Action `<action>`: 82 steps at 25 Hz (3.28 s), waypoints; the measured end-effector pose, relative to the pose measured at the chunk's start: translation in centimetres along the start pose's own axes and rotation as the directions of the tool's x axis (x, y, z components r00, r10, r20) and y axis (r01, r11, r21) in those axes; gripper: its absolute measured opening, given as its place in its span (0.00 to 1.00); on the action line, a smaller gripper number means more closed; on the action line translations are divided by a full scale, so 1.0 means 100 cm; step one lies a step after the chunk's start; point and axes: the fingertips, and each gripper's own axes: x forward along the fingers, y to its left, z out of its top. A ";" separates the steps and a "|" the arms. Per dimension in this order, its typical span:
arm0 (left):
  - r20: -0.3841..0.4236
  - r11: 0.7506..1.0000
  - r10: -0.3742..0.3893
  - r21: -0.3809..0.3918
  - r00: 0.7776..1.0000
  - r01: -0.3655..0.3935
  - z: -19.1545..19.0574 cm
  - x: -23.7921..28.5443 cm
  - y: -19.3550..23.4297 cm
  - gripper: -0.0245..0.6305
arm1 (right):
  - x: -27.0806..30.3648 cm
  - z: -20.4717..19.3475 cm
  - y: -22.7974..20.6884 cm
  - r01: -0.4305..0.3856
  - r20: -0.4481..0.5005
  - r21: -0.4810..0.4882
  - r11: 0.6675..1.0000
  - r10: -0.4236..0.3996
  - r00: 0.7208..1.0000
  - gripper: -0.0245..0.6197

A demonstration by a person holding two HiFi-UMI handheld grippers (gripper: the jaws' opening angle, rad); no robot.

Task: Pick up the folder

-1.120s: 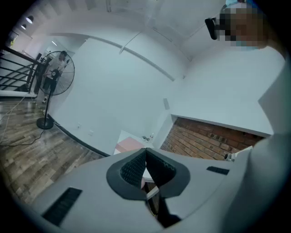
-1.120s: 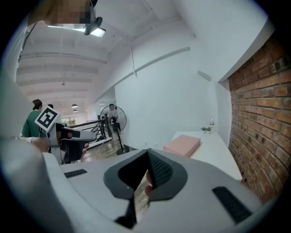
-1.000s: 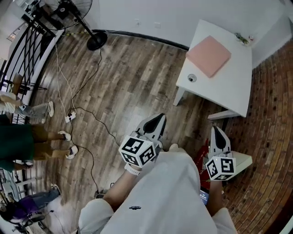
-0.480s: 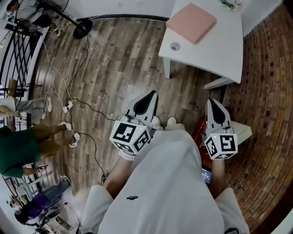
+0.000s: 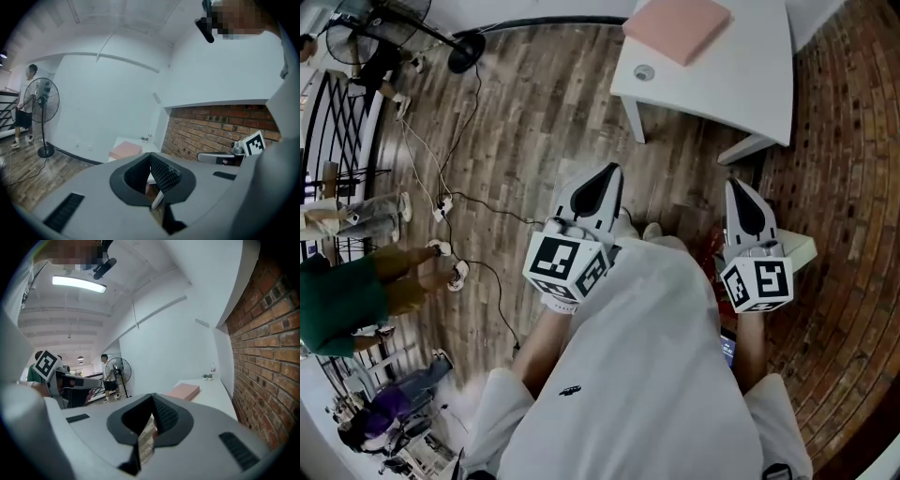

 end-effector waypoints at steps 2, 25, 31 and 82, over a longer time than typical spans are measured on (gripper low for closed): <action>-0.010 1.000 0.002 0.000 1.000 -0.002 -0.001 0.001 -0.001 0.07 | -0.002 0.000 -0.004 0.005 0.001 0.010 1.000 -0.005 1.000 0.05; -0.024 0.997 -0.061 -0.051 0.998 0.060 0.044 0.155 0.086 0.07 | 0.136 0.040 -0.077 0.113 -0.027 0.055 0.992 -0.112 0.993 0.05; -0.034 0.993 -0.104 -0.060 0.994 0.102 0.073 0.210 0.125 0.07 | 0.199 0.067 -0.104 0.162 -0.048 0.069 0.984 -0.159 0.986 0.05; -0.270 0.969 0.051 -0.220 0.962 -0.113 0.037 0.429 0.177 0.30 | 0.428 0.073 -0.291 -0.052 -0.257 0.083 0.995 0.071 0.964 0.34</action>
